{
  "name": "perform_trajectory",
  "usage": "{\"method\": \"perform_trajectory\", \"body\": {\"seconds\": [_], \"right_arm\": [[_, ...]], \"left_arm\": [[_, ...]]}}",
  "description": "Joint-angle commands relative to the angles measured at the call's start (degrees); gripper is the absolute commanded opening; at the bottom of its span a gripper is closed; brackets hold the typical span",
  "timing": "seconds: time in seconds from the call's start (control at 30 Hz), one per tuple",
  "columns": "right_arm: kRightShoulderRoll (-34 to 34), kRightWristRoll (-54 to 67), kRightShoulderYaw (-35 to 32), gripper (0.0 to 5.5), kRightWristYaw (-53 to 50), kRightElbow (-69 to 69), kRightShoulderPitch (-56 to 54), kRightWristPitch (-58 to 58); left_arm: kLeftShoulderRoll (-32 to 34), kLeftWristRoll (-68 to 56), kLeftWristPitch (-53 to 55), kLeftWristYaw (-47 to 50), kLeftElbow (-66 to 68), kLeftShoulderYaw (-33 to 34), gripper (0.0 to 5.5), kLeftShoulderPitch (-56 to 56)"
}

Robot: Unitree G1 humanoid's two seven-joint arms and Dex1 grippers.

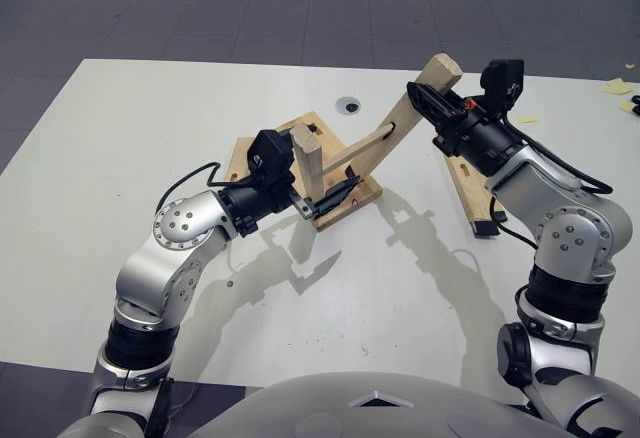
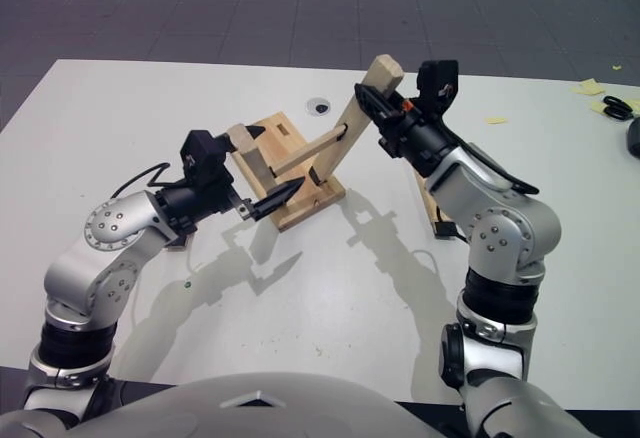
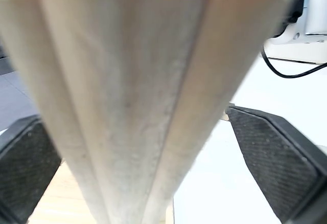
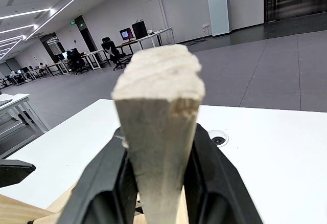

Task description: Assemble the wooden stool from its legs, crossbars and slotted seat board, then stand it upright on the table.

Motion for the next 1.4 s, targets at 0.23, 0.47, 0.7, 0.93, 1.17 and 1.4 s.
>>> {"method": "perform_trajectory", "body": {"seconds": [0.23, 0.47, 0.7, 0.93, 1.17, 1.4], "right_arm": [[-2.7, -3.2, 1.9, 1.02, 1.7, 1.4, -2.0, -0.3], [-4.1, -4.9, 3.7, 1.02, 2.9, 1.0, -0.5, 1.0], [-4.5, -5.5, 3.9, 1.02, 3.3, 1.2, -0.8, 0.7], [-4.1, -6.2, 4.3, 1.02, 3.0, 0.7, -0.9, 0.5], [-4.2, -6.6, 4.6, 1.02, 3.1, 0.6, -0.8, 0.2], [-4.6, -7.4, 5.3, 1.02, 3.6, 0.3, -0.5, -0.4]], "left_arm": [[0.1, 0.1, 0.1, -0.1, -0.4, 0.2, 5.4, -0.3], [1.5, -0.3, 0.4, -0.2, -0.9, 2.8, 5.4, -1.8], [5.4, -2.9, 3.1, -1.5, -5.1, 6.5, 5.4, -2.8], [9.7, -5.8, 5.5, -3.6, -7.9, 8.6, 4.09, -1.2], [10.2, -5.9, 5.8, -3.1, -8.0, 8.6, 2.87, -1.0], [11.2, -6.2, 5.5, -3.0, -7.7, 9.9, 2.02, -1.7]]}}
